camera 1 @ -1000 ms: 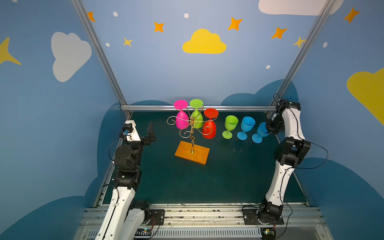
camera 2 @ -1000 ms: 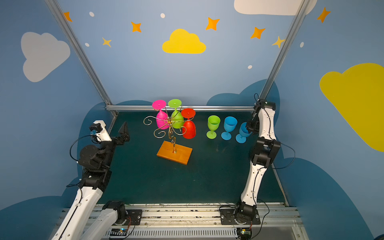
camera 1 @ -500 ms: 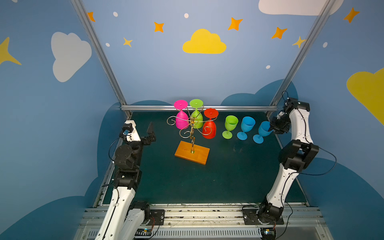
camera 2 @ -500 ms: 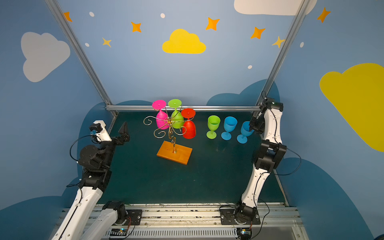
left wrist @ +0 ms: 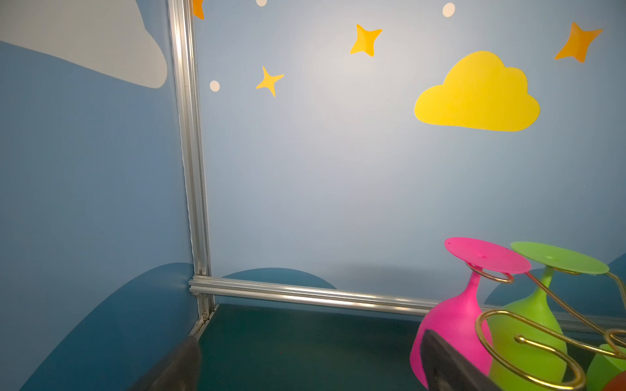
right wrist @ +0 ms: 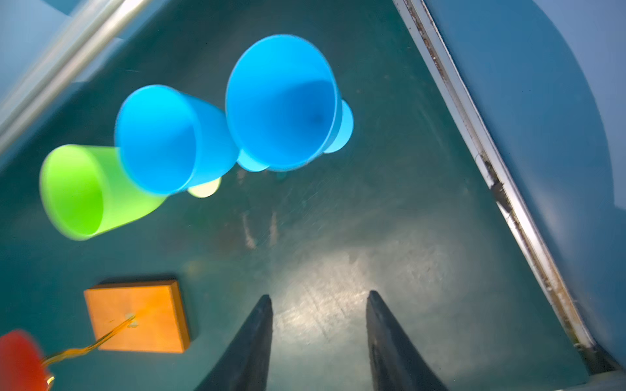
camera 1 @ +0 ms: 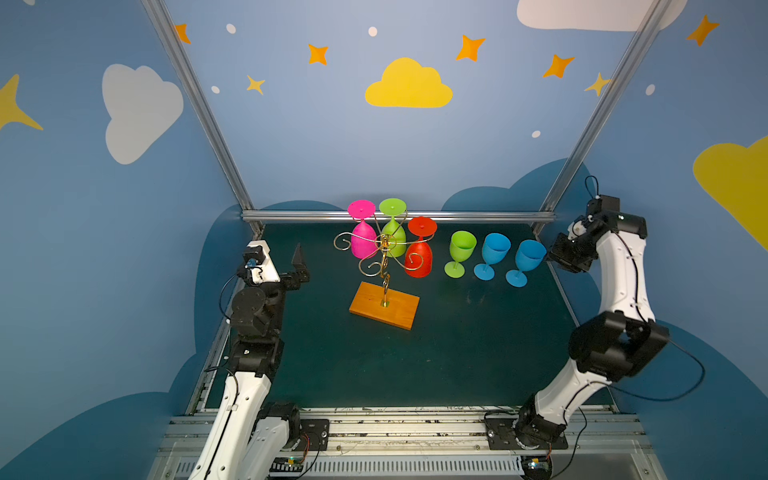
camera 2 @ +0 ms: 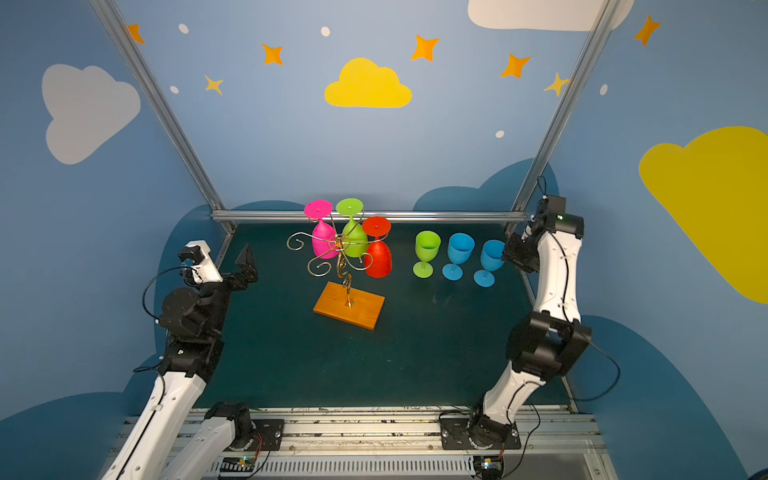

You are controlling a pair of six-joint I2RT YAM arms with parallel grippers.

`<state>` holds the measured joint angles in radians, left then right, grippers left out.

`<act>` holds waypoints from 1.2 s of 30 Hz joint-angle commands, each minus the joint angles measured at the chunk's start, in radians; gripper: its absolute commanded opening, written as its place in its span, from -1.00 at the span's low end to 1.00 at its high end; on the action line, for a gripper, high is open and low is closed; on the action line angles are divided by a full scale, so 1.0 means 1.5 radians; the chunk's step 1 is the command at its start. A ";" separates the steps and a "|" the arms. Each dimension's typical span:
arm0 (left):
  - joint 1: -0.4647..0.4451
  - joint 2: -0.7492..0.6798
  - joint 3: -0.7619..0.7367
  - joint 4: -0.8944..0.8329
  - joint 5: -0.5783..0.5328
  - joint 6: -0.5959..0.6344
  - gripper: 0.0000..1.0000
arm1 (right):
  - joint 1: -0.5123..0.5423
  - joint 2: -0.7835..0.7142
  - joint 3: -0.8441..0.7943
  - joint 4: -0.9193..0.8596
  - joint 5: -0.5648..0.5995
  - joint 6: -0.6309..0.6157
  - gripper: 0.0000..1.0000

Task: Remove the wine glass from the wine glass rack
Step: 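Open the right gripper and lift it off the blue glass, then reach the left gripper to the pink glass while the right arm draws back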

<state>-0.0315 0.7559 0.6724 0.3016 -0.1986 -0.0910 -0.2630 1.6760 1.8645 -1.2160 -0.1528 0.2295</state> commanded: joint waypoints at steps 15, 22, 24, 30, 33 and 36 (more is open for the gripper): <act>0.026 0.079 0.170 -0.183 0.077 -0.167 0.98 | 0.152 -0.669 -0.555 0.320 -0.081 0.041 0.43; 0.097 0.186 0.312 -0.277 0.369 -0.283 0.85 | 0.159 -0.730 -0.648 0.342 -0.131 0.070 0.46; 0.136 0.229 0.353 -0.290 0.471 -0.318 0.78 | 0.162 -0.731 -0.663 0.353 -0.148 0.079 0.46; 0.175 0.339 0.438 -0.305 0.636 -0.336 0.57 | 0.172 -0.728 -0.699 0.396 -0.182 0.102 0.46; 0.170 0.394 0.469 -0.303 0.685 -0.347 0.53 | 0.179 -0.722 -0.708 0.408 -0.196 0.109 0.46; 0.158 0.449 0.496 -0.285 0.731 -0.357 0.51 | 0.193 -0.723 -0.710 0.410 -0.194 0.110 0.46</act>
<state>0.2188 1.3853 1.3762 -0.1299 0.7593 -0.6010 0.0101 0.5945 0.8059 -0.6441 -0.4168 0.3820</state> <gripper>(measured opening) 0.757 0.728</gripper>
